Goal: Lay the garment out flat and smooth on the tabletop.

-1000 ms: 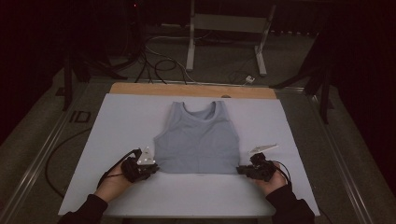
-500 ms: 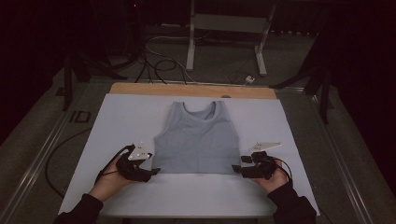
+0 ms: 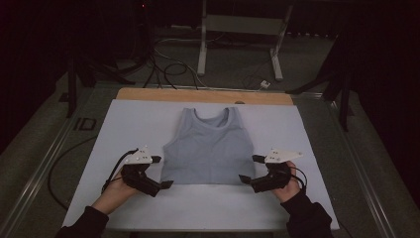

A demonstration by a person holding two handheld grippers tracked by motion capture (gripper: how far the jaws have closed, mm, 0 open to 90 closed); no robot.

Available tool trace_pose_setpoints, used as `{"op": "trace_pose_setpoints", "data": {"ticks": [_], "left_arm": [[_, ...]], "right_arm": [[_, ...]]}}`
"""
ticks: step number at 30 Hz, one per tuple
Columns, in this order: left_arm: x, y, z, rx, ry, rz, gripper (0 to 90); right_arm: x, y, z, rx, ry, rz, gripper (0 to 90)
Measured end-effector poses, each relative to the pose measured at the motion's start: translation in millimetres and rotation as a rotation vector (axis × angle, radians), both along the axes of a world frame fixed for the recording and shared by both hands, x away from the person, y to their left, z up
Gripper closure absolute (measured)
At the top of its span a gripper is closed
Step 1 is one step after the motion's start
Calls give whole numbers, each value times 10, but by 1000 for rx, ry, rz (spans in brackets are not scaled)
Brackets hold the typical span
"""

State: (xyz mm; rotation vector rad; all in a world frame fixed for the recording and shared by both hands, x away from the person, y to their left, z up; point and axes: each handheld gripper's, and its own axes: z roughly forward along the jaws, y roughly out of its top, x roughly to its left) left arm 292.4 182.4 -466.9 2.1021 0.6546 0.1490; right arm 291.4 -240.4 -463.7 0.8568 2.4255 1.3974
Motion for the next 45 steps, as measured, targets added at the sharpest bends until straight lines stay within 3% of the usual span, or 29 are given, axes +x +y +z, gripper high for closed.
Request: {"op": "trace_pose_setpoints", "data": {"ticks": [4,6,11,20,25,33,36,39,42,45], "left_arm": [[-6,20,46,-31,-40,21,11],[-14,22,70,-27,-65,33,5],[-11,3,126,-27,-103,40,4],[202,-180,192,-14,-108,35,4],[340,-309,256,-16,-108,52,4],[609,-505,244,4,-92,42,18],[721,-567,221,24,-98,65,87],[829,-618,195,39,-112,73,179],[937,-682,172,44,-114,66,321],[1050,-762,132,61,-111,71,469]], "right_arm": [[1,3,-36,-5,-29,8,98],[-1,6,-49,-22,-49,9,96],[14,-3,-48,-7,-76,2,93],[52,4,-47,-4,-79,0,93],[210,27,4,8,-104,-34,129],[633,110,84,60,-75,-94,122],[778,138,113,69,-93,-131,247],[928,152,136,54,-122,-159,455],[1101,173,123,14,-121,-202,621],[1271,194,68,-15,-90,-231,818]]}}
